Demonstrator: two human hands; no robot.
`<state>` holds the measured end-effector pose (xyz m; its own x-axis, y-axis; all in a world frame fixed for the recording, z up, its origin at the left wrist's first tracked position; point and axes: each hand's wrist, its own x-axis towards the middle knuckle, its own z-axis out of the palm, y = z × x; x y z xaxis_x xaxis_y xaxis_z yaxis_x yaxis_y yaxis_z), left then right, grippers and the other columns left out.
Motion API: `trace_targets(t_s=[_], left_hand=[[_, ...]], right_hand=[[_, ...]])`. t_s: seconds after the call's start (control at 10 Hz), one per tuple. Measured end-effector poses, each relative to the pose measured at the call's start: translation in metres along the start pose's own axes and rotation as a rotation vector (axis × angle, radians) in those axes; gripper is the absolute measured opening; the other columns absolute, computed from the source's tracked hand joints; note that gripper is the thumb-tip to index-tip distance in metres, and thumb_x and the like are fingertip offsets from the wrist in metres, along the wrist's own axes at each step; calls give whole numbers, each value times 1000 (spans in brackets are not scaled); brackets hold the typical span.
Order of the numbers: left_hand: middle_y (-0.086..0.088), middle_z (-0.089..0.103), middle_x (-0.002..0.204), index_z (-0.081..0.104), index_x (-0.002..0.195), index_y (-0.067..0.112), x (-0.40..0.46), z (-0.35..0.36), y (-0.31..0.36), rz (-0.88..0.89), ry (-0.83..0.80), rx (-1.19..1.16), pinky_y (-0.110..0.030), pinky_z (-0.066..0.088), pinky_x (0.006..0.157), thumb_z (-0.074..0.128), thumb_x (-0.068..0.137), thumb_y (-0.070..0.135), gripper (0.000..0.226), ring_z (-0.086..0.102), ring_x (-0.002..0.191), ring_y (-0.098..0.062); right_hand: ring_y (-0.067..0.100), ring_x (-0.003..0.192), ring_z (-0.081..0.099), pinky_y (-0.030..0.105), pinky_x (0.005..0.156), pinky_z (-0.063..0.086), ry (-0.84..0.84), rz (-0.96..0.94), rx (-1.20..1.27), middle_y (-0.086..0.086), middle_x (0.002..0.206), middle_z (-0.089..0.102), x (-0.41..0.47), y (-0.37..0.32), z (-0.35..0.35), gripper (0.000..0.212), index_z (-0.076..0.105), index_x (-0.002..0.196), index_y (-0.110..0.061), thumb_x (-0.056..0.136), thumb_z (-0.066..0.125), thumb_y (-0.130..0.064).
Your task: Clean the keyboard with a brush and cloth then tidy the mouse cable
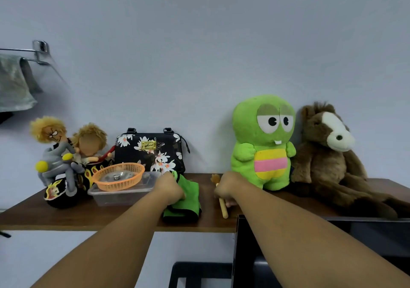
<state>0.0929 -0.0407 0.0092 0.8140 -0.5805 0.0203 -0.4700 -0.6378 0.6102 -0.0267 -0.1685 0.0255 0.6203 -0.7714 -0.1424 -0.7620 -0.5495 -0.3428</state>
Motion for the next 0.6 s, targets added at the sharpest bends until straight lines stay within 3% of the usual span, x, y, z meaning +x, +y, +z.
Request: trace_targets(t_s=[0.1,0.2,0.3,0.4,0.5,0.6], left_hand=[[-3,52,92,44,123,5,-2,4,3,26,43,170,-28,47,70,68,86,20,46,56,91,-21],[-9,56,119,39,129,5,-4,7,4,58,73,260,-28,45,75,63,89,22,50,57,108,-24],[-13,47,133,38,133,6,-10,9,6,85,56,301,-30,45,89,60,90,25,52,50,119,-26],[-14,39,141,38,138,7,-19,6,11,145,32,370,-34,41,98,55,94,33,54,44,127,-29],[-12,39,146,36,142,8,-29,2,20,190,31,364,-36,40,102,50,95,39,57,44,129,-28],[-11,38,150,35,145,8,-42,-1,41,236,69,304,-37,37,106,44,98,42,59,41,133,-28]], right_hand=[[16,37,54,25,49,47,-68,41,-109,3,31,51,-7,-2,0,32,62,69,-10,94,50,-24],[18,51,50,27,54,44,-12,29,-117,-1,25,43,-14,-2,-2,39,38,58,-23,97,46,-25],[23,60,54,28,57,46,18,-1,-41,4,56,50,-18,2,-3,38,40,59,-20,96,47,-27],[28,63,62,33,68,56,52,-22,115,12,72,67,-23,8,-9,39,57,65,-8,93,51,-34],[27,54,62,31,59,55,99,-51,173,13,72,69,-33,20,-25,35,59,64,-6,88,57,-32],[27,62,60,28,59,52,196,-127,210,14,74,64,-44,37,-51,29,54,62,-9,86,53,-26]])
